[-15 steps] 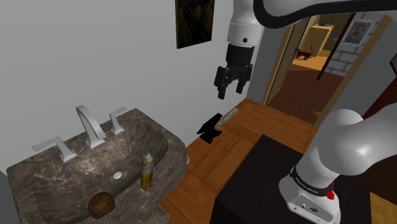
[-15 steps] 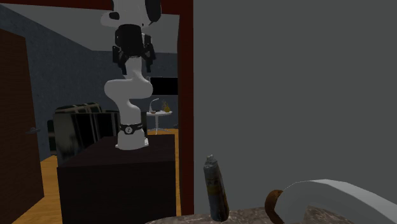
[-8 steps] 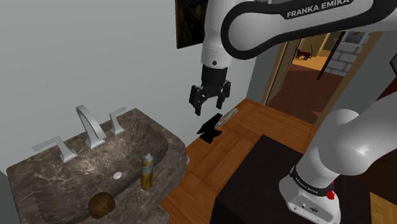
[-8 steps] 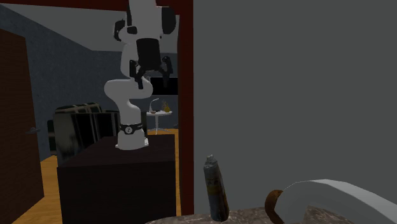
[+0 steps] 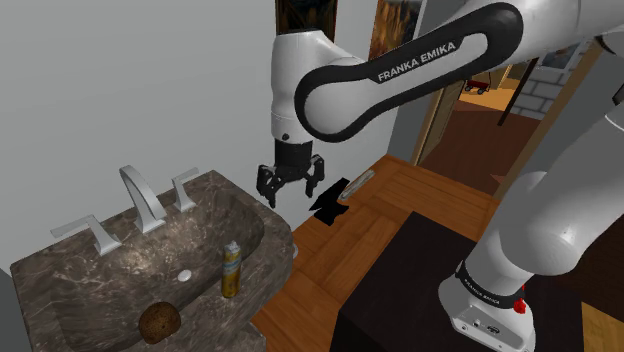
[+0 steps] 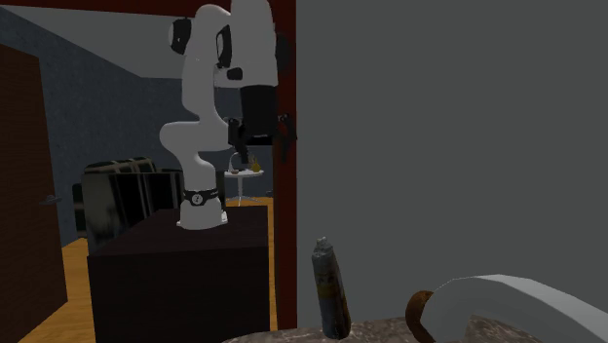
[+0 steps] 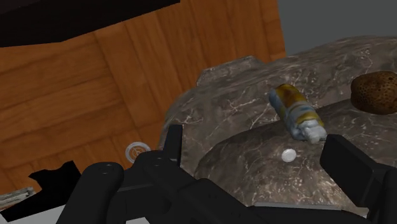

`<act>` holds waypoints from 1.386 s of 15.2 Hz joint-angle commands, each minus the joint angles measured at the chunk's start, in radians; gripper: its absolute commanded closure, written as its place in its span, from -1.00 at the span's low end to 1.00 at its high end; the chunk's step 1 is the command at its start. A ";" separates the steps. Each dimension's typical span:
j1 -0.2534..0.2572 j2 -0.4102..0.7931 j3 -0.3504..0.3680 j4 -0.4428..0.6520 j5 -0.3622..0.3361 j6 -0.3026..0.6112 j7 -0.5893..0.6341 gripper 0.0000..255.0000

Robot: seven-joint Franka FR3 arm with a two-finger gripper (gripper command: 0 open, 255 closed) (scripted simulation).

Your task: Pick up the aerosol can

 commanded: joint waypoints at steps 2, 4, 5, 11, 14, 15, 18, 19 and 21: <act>-0.001 0.122 0.041 0.047 -0.061 0.071 0.107 -1.00; 0.004 0.209 0.058 0.092 -0.116 0.104 0.182 -1.00; 0.010 0.253 0.062 0.117 -0.145 0.118 0.220 -1.00; 0.086 0.515 0.035 0.301 -0.317 0.159 0.428 -1.00; 0.140 0.641 0.002 0.414 -0.381 0.158 0.507 -1.00; 0.156 0.677 -0.009 0.449 -0.395 0.156 0.526 -1.00; 0.163 0.701 -0.019 0.443 -0.408 0.186 0.533 -1.00; 0.165 0.709 -0.022 0.441 -0.412 0.195 0.536 -1.00; 0.170 0.727 -0.028 0.438 -0.421 0.215 0.541 -1.00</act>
